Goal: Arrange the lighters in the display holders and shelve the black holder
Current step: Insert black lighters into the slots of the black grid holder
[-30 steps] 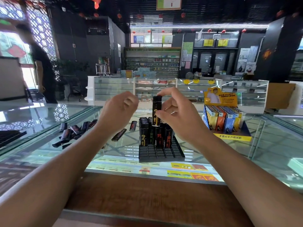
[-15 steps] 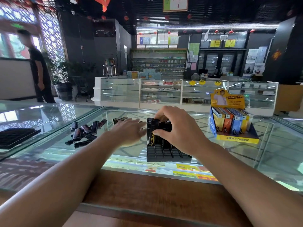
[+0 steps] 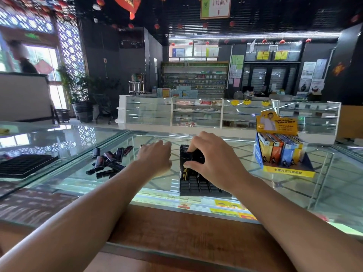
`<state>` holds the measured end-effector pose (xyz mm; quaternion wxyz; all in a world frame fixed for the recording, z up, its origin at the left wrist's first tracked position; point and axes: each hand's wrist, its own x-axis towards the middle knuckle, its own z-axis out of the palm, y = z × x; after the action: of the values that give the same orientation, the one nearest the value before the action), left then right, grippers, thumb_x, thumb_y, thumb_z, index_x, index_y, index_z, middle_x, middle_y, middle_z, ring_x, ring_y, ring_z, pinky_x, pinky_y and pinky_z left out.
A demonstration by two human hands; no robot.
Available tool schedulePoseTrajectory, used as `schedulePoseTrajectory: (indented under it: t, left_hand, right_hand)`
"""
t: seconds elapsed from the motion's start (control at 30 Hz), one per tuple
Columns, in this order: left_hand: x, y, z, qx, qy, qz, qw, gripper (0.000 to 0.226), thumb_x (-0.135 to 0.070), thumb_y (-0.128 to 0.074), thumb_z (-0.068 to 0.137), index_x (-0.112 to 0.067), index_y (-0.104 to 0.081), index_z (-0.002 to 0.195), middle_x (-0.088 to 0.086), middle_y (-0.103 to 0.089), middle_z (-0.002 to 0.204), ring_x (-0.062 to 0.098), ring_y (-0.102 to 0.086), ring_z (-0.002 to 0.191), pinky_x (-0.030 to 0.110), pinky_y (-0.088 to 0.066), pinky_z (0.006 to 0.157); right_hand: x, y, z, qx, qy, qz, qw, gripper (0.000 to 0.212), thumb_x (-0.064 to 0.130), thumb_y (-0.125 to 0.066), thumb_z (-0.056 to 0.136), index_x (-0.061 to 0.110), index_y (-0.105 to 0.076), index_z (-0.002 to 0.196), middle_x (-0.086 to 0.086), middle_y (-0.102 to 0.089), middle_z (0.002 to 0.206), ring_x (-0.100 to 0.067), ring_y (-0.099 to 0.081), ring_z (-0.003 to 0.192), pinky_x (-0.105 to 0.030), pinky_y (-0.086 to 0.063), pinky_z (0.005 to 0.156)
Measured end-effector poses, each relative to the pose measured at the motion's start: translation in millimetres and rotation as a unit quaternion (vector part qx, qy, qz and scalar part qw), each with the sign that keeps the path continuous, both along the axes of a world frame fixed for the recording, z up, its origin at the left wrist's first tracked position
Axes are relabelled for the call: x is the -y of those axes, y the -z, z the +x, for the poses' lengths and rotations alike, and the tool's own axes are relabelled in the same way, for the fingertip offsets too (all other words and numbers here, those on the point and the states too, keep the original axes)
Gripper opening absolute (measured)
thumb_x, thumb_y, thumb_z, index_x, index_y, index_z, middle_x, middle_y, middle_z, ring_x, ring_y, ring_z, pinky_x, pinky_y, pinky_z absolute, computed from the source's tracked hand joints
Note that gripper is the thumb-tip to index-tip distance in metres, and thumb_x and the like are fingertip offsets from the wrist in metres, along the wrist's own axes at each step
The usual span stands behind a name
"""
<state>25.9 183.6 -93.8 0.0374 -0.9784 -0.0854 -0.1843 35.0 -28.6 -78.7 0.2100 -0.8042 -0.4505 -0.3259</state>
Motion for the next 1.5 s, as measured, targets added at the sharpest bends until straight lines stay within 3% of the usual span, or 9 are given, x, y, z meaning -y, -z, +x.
schedulePoseTrajectory:
  t: [0.2, 0.4, 0.63, 0.87, 1.03, 1.13, 1.23, 1.43, 1.5]
  left_hand:
    - [-5, 6, 2, -0.081, -0.084, 0.017, 0.993, 0.066, -0.061, -0.036, 0.102, -0.016, -0.038, 0.150, 0.015, -0.049, 0.151, 0.034, -0.049, 0.137, 0.052, -0.040, 0.111]
    - [-24, 3, 8, -0.140, -0.086, -0.038, 0.986, 0.099, -0.090, -0.015, 0.087, -0.031, -0.005, 0.166, 0.015, 0.003, 0.173, 0.045, -0.003, 0.157, 0.067, -0.011, 0.123]
    - [-20, 2, 7, -0.140, -0.063, -0.033, 0.988, 0.089, -0.083, -0.024, 0.093, -0.018, -0.047, 0.149, 0.015, -0.040, 0.158, 0.039, -0.044, 0.141, 0.057, -0.038, 0.115]
    - [-9, 1, 5, -0.079, -0.074, 0.023, 0.994, 0.067, -0.064, -0.046, 0.100, -0.019, -0.040, 0.150, 0.016, -0.044, 0.153, 0.034, -0.057, 0.128, 0.052, -0.048, 0.107]
    - [-19, 5, 8, -0.129, -0.103, -0.012, 0.986, 0.082, -0.075, -0.033, 0.098, -0.022, -0.026, 0.161, 0.019, -0.022, 0.168, 0.047, -0.032, 0.149, 0.059, -0.031, 0.118]
    - [-26, 3, 7, -0.126, -0.060, -0.034, 0.990, 0.070, -0.072, -0.036, 0.100, -0.014, -0.057, 0.131, 0.008, -0.063, 0.128, 0.027, -0.061, 0.114, 0.041, -0.050, 0.089]
    - [-26, 0, 7, -0.067, -0.015, -0.033, 0.997, 0.039, -0.058, -0.056, 0.098, -0.019, -0.053, 0.105, -0.002, -0.055, 0.103, 0.015, -0.057, 0.088, 0.031, -0.042, 0.071]
    - [-22, 2, 9, -0.059, -0.007, -0.061, 0.996, 0.062, -0.057, -0.061, 0.094, -0.013, -0.047, 0.135, 0.012, -0.049, 0.137, 0.027, -0.058, 0.114, 0.045, -0.053, 0.095]
    - [-22, 1, 8, -0.082, -0.024, -0.035, 0.996, 0.057, -0.062, -0.051, 0.098, -0.011, -0.058, 0.121, 0.009, -0.058, 0.128, 0.021, -0.061, 0.103, 0.045, -0.052, 0.090]
  right_hand:
    - [-2, 0, -2, 0.004, 0.011, 0.015, 1.000, 0.027, 0.048, -0.067, 0.098, 0.023, -0.065, 0.105, 0.007, -0.060, 0.100, -0.015, -0.055, 0.093, -0.032, -0.043, 0.081]
    - [0, 2, 2, -0.076, 0.016, 0.051, 0.996, 0.024, 0.048, -0.059, 0.102, 0.028, -0.061, 0.116, 0.012, -0.061, 0.105, -0.010, -0.055, 0.101, -0.033, -0.049, 0.088]
    - [1, 0, 4, -0.092, 0.011, 0.059, 0.994, 0.016, 0.042, -0.061, 0.102, 0.029, -0.063, 0.111, 0.014, -0.061, 0.102, -0.008, -0.056, 0.098, -0.033, -0.051, 0.087]
    - [3, -2, 4, -0.109, 0.002, 0.059, 0.992, 0.008, 0.036, -0.063, 0.101, 0.029, -0.067, 0.104, 0.015, -0.062, 0.100, -0.009, -0.057, 0.099, -0.037, -0.052, 0.088]
    - [3, -2, 4, -0.117, -0.001, 0.062, 0.991, 0.006, 0.035, -0.064, 0.101, 0.030, -0.067, 0.101, 0.015, -0.062, 0.100, -0.009, -0.057, 0.099, -0.039, -0.052, 0.089]
    - [3, -3, 4, -0.118, -0.003, 0.060, 0.991, 0.006, 0.034, -0.064, 0.101, 0.030, -0.068, 0.101, 0.015, -0.062, 0.099, -0.009, -0.057, 0.099, -0.039, -0.052, 0.089]
    - [4, -3, 5, -0.120, -0.006, 0.060, 0.991, 0.006, 0.033, -0.064, 0.101, 0.029, -0.068, 0.100, 0.015, -0.061, 0.099, -0.008, -0.058, 0.098, -0.039, -0.053, 0.089]
    - [5, -4, 4, -0.125, -0.012, 0.060, 0.990, 0.006, 0.032, -0.064, 0.101, 0.029, -0.068, 0.099, 0.014, -0.062, 0.098, -0.009, -0.058, 0.098, -0.040, -0.053, 0.089]
    - [5, -4, 4, -0.129, -0.013, 0.060, 0.990, 0.006, 0.032, -0.064, 0.101, 0.029, -0.068, 0.098, 0.014, -0.061, 0.097, -0.009, -0.058, 0.097, -0.040, -0.052, 0.090]
